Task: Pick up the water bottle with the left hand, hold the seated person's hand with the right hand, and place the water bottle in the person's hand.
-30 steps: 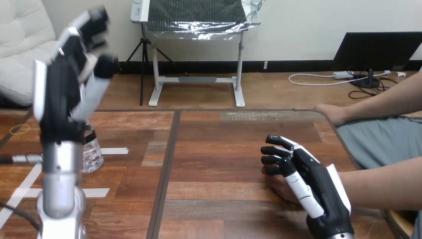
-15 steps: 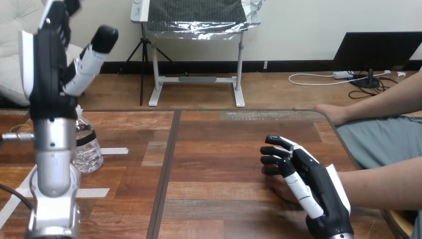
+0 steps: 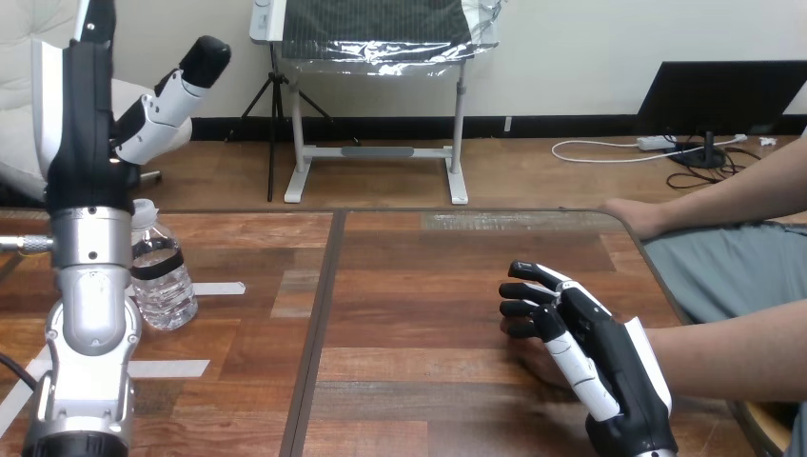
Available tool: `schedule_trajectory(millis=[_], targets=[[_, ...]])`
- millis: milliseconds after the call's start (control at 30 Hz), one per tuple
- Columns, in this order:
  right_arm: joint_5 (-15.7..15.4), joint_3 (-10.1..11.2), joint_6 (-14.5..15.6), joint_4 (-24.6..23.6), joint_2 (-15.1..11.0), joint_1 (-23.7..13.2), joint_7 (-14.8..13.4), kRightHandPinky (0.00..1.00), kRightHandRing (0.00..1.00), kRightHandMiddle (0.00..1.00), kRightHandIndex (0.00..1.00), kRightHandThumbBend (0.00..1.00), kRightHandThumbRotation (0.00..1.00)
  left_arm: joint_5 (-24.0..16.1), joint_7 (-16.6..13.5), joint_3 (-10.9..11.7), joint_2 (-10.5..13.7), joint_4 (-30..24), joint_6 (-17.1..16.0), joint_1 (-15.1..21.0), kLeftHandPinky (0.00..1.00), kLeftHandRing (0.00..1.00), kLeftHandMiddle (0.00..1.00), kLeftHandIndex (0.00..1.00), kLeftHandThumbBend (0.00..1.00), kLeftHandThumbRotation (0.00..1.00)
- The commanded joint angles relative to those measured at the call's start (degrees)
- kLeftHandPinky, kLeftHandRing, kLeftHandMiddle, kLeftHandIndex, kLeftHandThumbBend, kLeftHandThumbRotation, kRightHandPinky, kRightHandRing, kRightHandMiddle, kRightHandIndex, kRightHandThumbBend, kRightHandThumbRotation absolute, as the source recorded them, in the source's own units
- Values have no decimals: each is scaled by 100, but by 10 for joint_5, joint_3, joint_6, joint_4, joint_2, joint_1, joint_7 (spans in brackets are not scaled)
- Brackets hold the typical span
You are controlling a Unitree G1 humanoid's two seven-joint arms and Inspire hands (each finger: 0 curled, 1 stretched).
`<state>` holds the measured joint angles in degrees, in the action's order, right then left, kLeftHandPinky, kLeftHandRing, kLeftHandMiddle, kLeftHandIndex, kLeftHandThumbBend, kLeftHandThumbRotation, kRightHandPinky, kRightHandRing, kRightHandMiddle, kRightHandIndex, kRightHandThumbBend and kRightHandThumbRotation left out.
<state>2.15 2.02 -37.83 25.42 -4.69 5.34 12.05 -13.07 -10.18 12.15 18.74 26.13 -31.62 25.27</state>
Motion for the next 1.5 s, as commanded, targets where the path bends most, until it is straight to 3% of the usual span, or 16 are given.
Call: schedule_trajectory(millis=[0, 867, 1233, 1467], targets=[[3, -2, -15, -13, 2, -18, -2, 67, 73, 76, 79, 77, 80, -2, -5, -7, 15, 32, 17, 48, 100, 100, 100, 98, 100, 77], [7, 0, -20, -13, 0, -12, 1, 68, 74, 76, 79, 76, 80, -28, -28, -40, 45, 195, 57, 121, 100, 100, 100, 100, 99, 41], [7, 1, -24, -10, 0, -13, 0, 68, 74, 76, 79, 77, 80, -28, -29, -48, 49, 252, 79, 148, 96, 100, 100, 100, 100, 36], [4, 1, -20, -12, 1, -12, -3, 68, 73, 76, 79, 78, 80, -27, -36, -54, 53, 293, 71, 162, 95, 100, 100, 100, 100, 35]])
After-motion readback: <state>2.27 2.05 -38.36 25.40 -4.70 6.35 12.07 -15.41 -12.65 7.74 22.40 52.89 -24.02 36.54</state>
